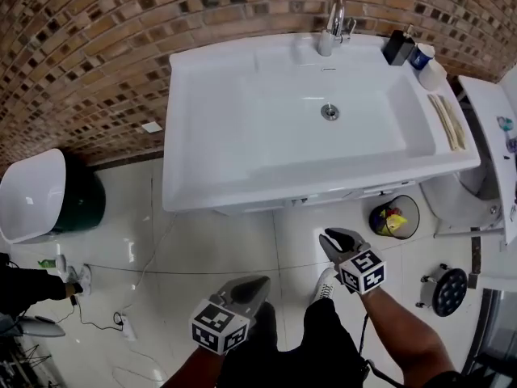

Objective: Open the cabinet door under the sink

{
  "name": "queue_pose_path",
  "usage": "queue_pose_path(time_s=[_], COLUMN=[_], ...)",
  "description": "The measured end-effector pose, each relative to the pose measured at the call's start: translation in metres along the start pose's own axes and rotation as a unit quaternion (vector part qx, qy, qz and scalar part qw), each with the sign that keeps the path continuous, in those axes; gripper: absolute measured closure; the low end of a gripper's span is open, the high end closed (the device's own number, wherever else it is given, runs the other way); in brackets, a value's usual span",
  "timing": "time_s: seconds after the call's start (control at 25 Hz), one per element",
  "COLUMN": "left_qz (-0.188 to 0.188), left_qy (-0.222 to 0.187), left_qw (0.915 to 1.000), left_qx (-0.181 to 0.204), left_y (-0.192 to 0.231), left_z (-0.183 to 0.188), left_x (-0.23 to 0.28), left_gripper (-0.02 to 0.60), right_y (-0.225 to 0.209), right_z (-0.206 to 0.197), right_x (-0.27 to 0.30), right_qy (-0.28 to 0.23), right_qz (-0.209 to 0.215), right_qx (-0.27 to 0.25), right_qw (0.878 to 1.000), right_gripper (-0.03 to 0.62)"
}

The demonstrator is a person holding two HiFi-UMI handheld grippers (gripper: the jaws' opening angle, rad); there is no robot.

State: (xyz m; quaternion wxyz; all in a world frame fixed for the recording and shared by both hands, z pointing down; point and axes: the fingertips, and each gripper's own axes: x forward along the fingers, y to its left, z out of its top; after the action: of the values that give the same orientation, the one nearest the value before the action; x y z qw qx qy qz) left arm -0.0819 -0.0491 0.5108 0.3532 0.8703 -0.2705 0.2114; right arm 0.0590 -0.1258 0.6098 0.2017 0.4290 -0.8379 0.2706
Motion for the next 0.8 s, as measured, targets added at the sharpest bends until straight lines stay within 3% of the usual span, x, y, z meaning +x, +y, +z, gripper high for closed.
queue_pose_path(time_s=[0.32, 0.52, 0.8], left_qz=[0.021, 0.029, 0.033], left_qy=[0.019, 0.035, 0.030], left_qw=[0.9992, 0.9983, 0.9978], left_qx=[-0.030, -0.037, -0.050], left_y=[-0.005, -0.006, 0.002], left_z=[-0.028, -0.050, -0.055], left_x=[0.029, 0.030, 0.027], left_gripper=[0.565, 0.566, 0.566], right_y=[-0.073, -0.090, -0.094], right_z=[-0.035, -0.050, -0.045], right_x=[0.105, 0.146, 0.164], right_qy=[0.038, 0.066, 0.055], right_qz=[-0.021, -0.036, -0.048], right_qx=[-0.002, -0.021, -0.005], right_qw=[0.999, 0.997, 0.997], right_gripper=[0.536, 0.536, 0.536])
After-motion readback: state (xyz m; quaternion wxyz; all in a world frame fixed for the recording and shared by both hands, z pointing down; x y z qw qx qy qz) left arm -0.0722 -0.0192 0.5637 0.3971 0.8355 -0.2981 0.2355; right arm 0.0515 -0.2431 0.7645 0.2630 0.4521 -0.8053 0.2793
